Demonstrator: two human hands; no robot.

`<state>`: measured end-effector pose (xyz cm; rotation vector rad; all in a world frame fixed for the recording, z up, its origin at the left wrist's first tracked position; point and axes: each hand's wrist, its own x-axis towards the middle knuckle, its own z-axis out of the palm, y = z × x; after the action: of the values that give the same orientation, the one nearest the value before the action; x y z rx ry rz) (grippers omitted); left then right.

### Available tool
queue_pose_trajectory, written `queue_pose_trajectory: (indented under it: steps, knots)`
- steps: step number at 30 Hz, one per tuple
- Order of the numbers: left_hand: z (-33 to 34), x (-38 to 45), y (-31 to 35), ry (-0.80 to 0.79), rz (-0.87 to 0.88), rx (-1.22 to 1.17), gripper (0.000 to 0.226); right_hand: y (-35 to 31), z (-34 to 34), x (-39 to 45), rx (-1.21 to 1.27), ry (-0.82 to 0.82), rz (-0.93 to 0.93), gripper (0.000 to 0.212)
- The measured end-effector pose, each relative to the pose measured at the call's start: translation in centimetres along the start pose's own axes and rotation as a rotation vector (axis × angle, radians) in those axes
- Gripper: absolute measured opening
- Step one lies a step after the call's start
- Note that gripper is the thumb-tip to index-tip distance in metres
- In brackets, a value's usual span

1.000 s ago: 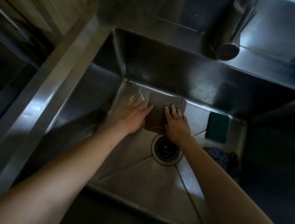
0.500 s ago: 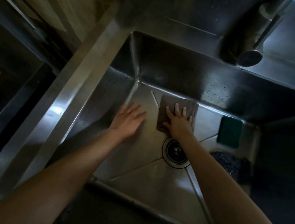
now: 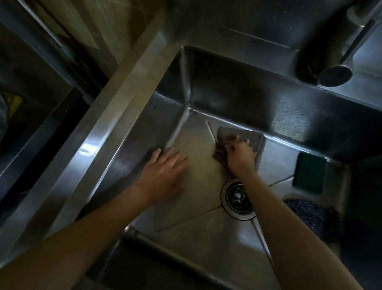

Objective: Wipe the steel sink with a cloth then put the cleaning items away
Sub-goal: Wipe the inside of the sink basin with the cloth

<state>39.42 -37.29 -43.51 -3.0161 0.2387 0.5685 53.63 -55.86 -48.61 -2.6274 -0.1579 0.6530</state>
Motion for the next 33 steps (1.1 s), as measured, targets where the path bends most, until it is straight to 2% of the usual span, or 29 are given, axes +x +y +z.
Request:
queue_pose_trajectory:
  steps: [4,6,10,11,13,15,19,23,24,25,26,27,28,30,33]
  knots:
    - [-1.6,-1.3,0.2,-0.095,-0.019,-0.044,0.078,-0.6,-0.6,-0.1,0.228,0.078,0.042,0.026]
    - [-2.0,-1.7,0.2,-0.060,-0.048,0.013,0.076,-0.8,-1.2,-0.6,0.262,0.075,0.038,0.027]
    - [-2.2,-3.5,0.3,-0.130,-0.050,0.146,0.083,-0.4,-1.9,-1.5,0.340,0.078,0.040,0.027]
    - [-2.3,-3.9,0.4,-0.115,-0.051,0.159,0.083,-0.2,-2.1,-1.8,0.362,0.068,0.040,0.027]
    - [-3.4,-5.0,1.0,-0.183,-0.044,0.269,0.073,0.0,-2.6,-2.3,0.450,0.022,0.058,0.027]
    - [-4.1,-6.3,2.0,-0.136,-0.012,0.409,0.043,0.0,-2.8,-2.3,0.565,-0.025,0.088,0.026]
    - [-4.1,-7.6,2.7,-0.176,-0.103,0.505,0.047,-1.4,-2.5,-2.6,0.749,-0.106,0.154,0.024]
    - [-5.0,-7.8,2.5,-0.374,-0.097,0.574,0.043,-4.5,-1.8,-2.9,0.959,-0.158,0.204,0.026]
    - [-5.6,-8.1,2.2,-0.377,-0.081,0.606,0.044,-5.2,-1.6,-2.8,1.034,-0.162,0.216,0.023]
    - [-6.1,-8.4,1.9,-0.360,-0.079,0.604,0.045,-5.8,-1.5,-2.6,1.098,-0.164,0.222,0.020]
    - [-6.4,-8.7,1.2,-0.262,-0.074,0.610,0.046,-6.3,-1.3,-2.4,1.152,-0.155,0.217,0.019]
    - [-7.1,-8.9,0.7,-0.078,-0.050,0.600,0.047,-6.8,-1.2,-2.0,1.198,-0.123,0.210,0.018]
    - [-7.2,-9.3,0.2,0.022,-0.036,0.571,0.049,-7.1,-1.1,-2.0,1.226,-0.092,0.200,0.014]
    - [-6.9,-10.0,-0.4,-0.040,0.013,0.487,0.053,-7.8,-1.5,-2.4,1.255,-0.056,0.208,0.021]
    - [-7.0,-10.1,-0.3,-0.052,0.010,0.407,0.078,-8.5,-1.8,-2.7,1.262,-0.053,0.201,0.026]
